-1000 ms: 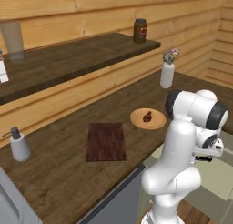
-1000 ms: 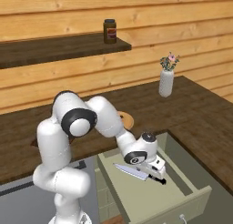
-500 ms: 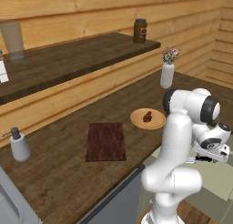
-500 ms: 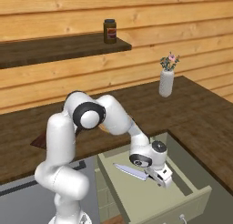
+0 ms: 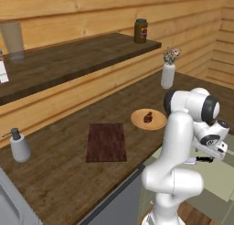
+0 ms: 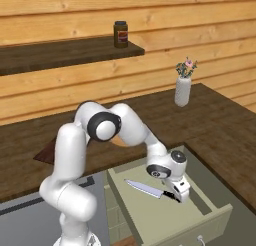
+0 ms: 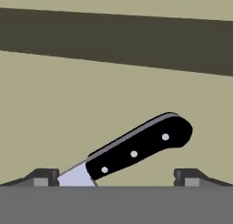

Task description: Pick up the knife from the drawer and place it on the cutting board. Then place the meat from the plate to the cutting board.

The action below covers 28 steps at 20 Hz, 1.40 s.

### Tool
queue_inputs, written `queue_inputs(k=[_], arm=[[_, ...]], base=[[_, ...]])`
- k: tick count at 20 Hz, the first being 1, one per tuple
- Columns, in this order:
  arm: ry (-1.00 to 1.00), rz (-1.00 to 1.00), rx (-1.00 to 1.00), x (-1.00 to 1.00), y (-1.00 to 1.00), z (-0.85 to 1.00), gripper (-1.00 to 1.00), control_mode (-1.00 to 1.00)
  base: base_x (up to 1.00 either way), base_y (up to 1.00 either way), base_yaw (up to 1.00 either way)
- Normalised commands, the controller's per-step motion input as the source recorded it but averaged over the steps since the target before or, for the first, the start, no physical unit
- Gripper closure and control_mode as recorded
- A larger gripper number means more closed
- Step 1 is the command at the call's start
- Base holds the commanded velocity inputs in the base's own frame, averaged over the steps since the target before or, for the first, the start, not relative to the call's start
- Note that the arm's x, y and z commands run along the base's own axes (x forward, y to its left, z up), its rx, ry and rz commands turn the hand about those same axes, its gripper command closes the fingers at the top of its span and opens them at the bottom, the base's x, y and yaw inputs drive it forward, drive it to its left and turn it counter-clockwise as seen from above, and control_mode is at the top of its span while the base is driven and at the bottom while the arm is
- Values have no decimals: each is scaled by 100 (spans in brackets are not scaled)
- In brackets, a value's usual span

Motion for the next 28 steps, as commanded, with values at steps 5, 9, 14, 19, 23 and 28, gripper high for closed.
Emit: queue_inputs(k=[5,9,14,19,23,28], arm=[[0,-16,0,22,0,-10,-100,-100],[6,-16,0,0,-1,-6,-100,-100],[7,-15,1,-2,0,0,-100,-100],[6,-12,0,4,0,-10,-100,-100],[1,-8,0,8,0,-33,-100,-100],[0,-5,0,5,-6,-41,-100,-100]], base=[[0,0,0],[0,0,0],[0,0,0],[0,0,0],[0,0,0],[0,0,0]])
